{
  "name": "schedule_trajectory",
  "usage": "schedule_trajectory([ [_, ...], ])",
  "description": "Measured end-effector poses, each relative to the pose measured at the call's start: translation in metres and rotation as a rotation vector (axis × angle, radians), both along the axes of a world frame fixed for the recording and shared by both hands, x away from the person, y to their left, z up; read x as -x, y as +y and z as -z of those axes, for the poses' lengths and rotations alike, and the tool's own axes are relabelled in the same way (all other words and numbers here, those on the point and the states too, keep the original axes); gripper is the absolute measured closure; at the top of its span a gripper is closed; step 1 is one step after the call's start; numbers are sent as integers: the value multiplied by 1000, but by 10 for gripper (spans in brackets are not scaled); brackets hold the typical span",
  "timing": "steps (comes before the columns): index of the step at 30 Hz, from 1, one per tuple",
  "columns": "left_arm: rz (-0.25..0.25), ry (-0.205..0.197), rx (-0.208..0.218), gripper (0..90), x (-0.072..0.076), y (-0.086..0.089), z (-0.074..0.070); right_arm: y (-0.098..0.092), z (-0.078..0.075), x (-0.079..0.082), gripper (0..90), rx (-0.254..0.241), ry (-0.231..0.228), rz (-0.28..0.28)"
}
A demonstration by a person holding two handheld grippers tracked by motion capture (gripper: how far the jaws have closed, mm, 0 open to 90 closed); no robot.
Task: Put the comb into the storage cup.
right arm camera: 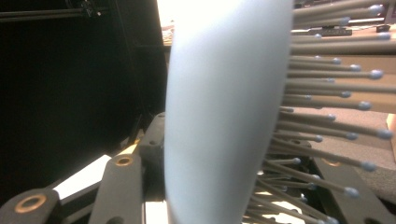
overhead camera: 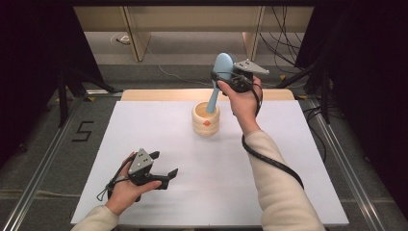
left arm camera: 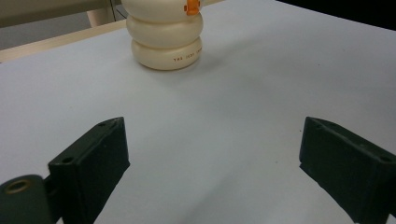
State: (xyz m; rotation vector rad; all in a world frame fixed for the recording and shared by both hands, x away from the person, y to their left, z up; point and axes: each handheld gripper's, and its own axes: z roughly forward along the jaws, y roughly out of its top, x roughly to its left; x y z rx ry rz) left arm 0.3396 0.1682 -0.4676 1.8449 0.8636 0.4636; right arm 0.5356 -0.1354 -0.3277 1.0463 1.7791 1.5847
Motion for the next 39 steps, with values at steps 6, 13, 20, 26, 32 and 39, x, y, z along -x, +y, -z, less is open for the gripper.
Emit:
schedule_trajectory([
  [6, 0, 2, 4, 76, 0, 0, 0, 5, 2, -3, 506, 12, 1, 2],
  [13, 1, 2, 4, 76, 1, 0, -1, 8, 5, -4, 505, 23, 3, 5],
  [20, 2, 0, 1, 76, 1, -1, -1, 10, 10, -6, 504, 28, 7, 7],
  [26, 1, -2, -2, 76, 1, -1, -1, 13, 12, -7, 503, 26, 4, 9],
  [32, 0, 0, -7, 77, 1, -1, -1, 15, 14, -8, 503, 25, 12, 13],
  [39, 2, -1, -8, 78, 1, -2, 0, 17, 16, -10, 504, 20, 13, 13],
])
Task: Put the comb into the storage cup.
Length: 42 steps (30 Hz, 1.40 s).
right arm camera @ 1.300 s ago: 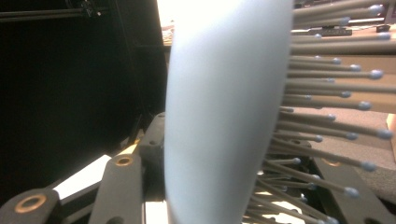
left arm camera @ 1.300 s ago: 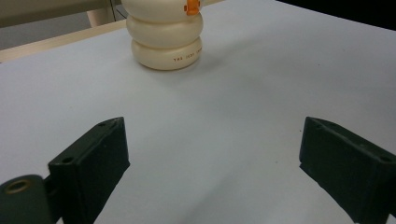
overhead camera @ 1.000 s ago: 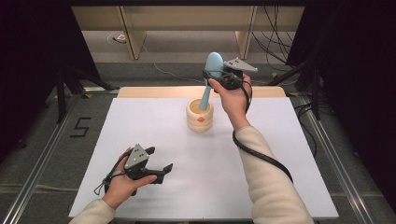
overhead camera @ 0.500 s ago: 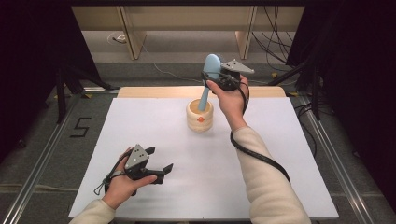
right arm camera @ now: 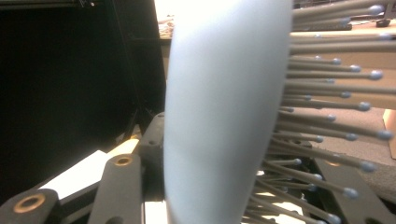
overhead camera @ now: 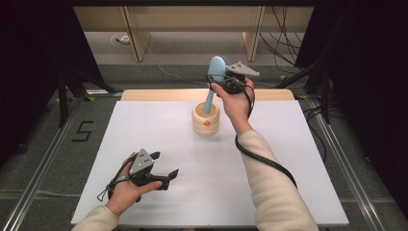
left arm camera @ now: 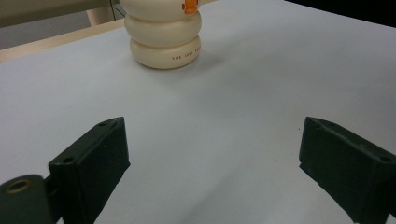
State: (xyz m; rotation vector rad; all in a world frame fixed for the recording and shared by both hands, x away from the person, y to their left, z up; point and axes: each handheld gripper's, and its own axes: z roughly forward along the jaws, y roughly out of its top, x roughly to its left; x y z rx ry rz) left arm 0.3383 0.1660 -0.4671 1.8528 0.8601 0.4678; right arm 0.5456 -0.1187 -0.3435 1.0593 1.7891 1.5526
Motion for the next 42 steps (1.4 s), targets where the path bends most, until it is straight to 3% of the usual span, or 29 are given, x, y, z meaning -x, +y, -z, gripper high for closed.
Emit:
schedule_trajectory([
  [42, -1, 1, 2, 72, -1, 0, 0, 8, 12, -6, 506, 32, 16, 17],
])
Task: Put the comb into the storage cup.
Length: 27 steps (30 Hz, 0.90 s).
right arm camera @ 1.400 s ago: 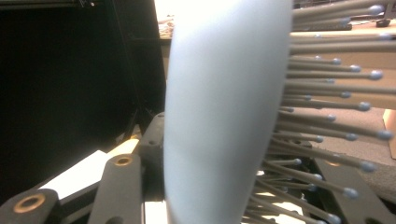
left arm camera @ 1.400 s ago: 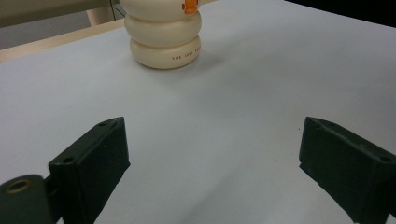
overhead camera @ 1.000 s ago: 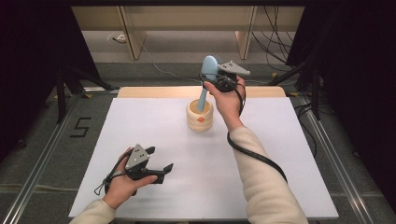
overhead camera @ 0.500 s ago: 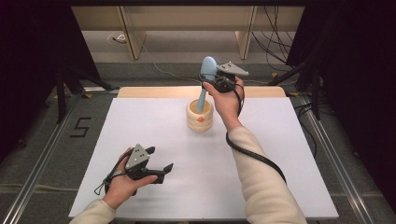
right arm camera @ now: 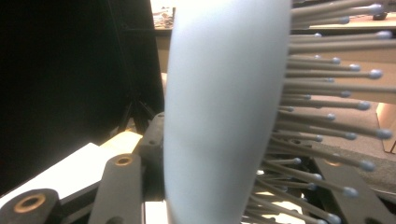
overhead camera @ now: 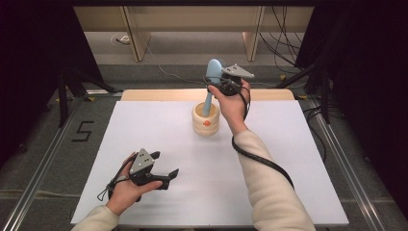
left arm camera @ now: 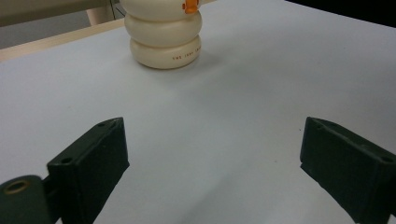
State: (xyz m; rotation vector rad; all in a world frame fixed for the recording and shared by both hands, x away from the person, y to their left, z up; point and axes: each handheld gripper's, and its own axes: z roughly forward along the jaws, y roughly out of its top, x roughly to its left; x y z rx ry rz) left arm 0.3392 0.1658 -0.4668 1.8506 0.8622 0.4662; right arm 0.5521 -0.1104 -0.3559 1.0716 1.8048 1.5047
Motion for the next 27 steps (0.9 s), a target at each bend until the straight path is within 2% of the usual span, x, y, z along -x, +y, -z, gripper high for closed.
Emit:
schedule_trajectory([
  [27, 6, 7, 5, 68, 0, -1, 0, 6, 12, -2, 505, 25, 21, -4],
])
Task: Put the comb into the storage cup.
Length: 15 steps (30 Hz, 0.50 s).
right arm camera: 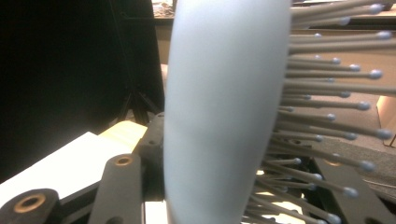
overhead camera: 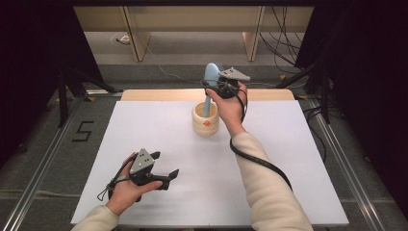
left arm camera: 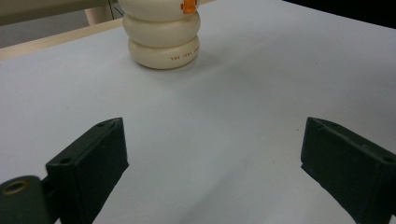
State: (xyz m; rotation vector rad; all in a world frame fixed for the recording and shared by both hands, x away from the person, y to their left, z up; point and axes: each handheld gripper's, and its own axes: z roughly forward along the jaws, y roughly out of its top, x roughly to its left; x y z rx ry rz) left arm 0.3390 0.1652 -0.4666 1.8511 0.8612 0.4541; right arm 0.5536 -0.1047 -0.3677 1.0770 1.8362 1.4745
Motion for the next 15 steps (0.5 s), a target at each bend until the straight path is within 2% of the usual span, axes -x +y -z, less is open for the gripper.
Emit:
schedule_trajectory([
  [15, 6, 0, 0, 67, 0, 0, 0, 3, 10, -1, 504, 6, 20, -1],
])
